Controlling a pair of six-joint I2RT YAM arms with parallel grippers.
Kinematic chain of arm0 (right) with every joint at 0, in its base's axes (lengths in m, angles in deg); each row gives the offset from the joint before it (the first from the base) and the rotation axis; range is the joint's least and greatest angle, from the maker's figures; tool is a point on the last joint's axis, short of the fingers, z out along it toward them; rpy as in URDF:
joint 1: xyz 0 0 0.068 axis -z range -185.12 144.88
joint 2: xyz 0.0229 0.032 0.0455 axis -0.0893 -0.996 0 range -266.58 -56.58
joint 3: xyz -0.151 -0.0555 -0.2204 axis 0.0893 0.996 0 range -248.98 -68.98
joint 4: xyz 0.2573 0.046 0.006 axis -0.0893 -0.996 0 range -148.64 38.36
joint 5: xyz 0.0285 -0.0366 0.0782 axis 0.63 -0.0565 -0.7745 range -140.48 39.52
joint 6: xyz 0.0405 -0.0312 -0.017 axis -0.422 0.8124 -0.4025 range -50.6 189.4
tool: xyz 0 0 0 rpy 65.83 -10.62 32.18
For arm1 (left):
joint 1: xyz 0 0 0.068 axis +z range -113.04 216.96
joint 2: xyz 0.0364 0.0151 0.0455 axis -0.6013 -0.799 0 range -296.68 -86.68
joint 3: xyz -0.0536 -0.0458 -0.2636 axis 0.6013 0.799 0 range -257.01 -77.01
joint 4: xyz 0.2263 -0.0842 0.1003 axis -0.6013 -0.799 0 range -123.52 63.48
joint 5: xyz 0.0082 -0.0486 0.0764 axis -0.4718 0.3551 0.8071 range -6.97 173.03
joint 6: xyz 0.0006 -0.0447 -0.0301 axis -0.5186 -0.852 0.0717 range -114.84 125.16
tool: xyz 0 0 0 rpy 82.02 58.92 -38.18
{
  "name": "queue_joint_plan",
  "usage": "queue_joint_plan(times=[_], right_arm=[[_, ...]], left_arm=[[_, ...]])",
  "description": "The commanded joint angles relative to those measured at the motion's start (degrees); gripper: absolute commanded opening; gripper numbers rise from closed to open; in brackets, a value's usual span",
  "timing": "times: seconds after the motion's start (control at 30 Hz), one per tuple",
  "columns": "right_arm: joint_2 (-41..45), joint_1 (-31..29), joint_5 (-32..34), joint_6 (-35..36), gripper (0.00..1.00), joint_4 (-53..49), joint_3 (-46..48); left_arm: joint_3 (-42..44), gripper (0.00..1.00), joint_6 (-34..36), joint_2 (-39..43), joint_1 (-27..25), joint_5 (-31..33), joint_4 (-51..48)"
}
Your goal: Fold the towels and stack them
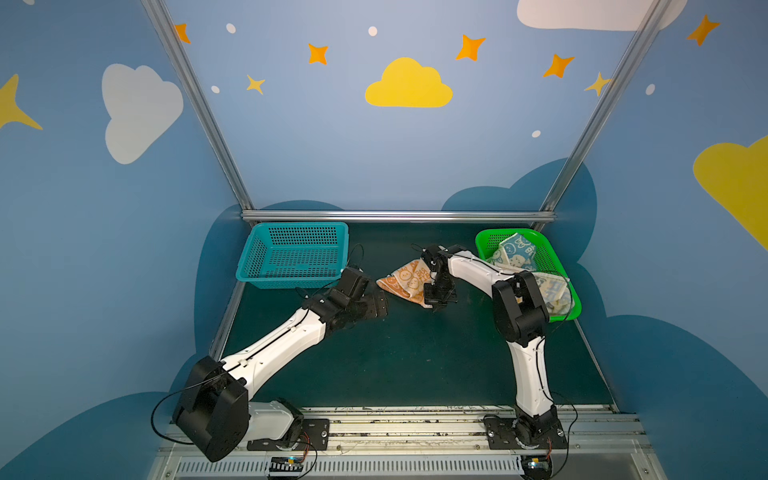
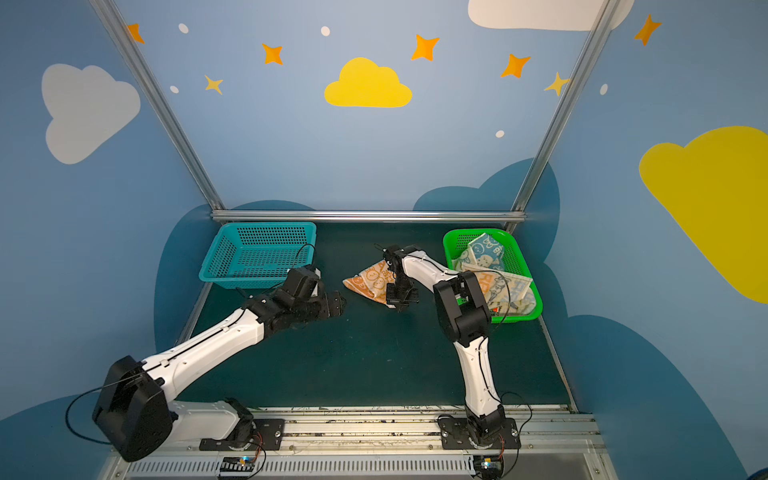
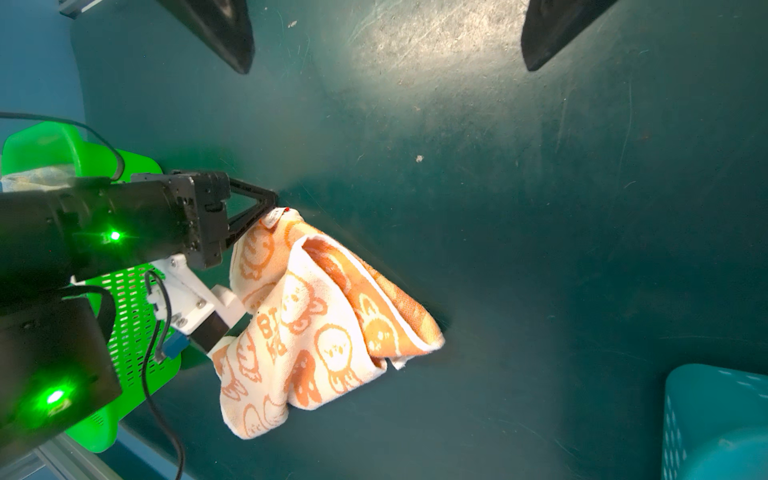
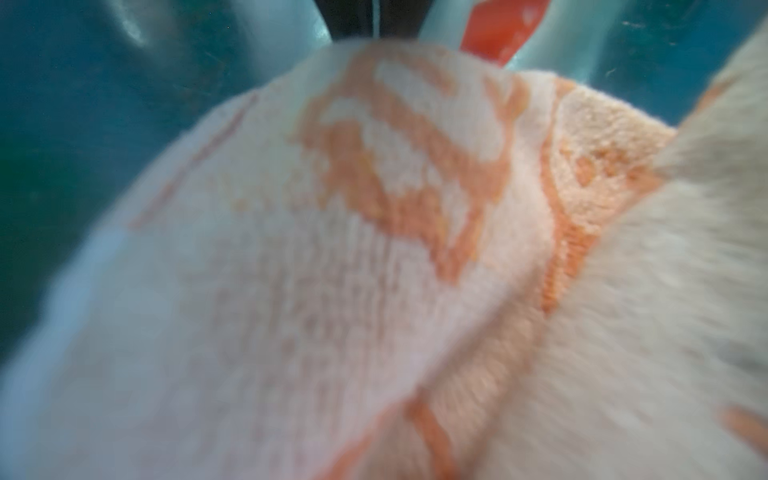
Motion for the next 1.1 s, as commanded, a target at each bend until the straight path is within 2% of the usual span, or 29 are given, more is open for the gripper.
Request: queue_joint_plan(times=[0.0,0.17,0.33,0.53,0.73,0.9,1.07], right_arm=[[1.6,-1.8,-0.5,1.8,0.00,-4.8,-6.2],[3.6,-3.5,-1.5,3.7,0.00,-11.2,-16.9],[6.1,-4.1,-4.2,5.3,0.00,-14.8,-23.4],[8.2,-2.7,-5.0,9.2,0.00,-12.6,-23.9],[3.1,2.3,-10.4,6.2,0.00,-12.5,-24.9],[-0.4,3.8,-12.1,6.7,0.00,-11.4,-24.4],[-2.2,5.0,-12.2,6.8,0.00,-9.8,-22.1]], left_arm=[[0.7,0.99,0.1,0.1,0.3,0.4,-0.8],[0.4,0.99,-0.1,-0.7,0.3,-0.5,-0.5],[-0.4,0.99,0.4,-0.8,0.3,-0.3,-1.2],[-2.6,0.99,0.7,-5.6,0.3,-1.8,-0.6],[-8.5,0.99,2.9,-16.0,-0.3,-6.9,-3.0],[-13.0,0.99,6.5,-21.7,-3.8,-7.3,-4.9],[-12.5,0.99,8.0,-22.9,-8.1,-6.6,-1.8]])
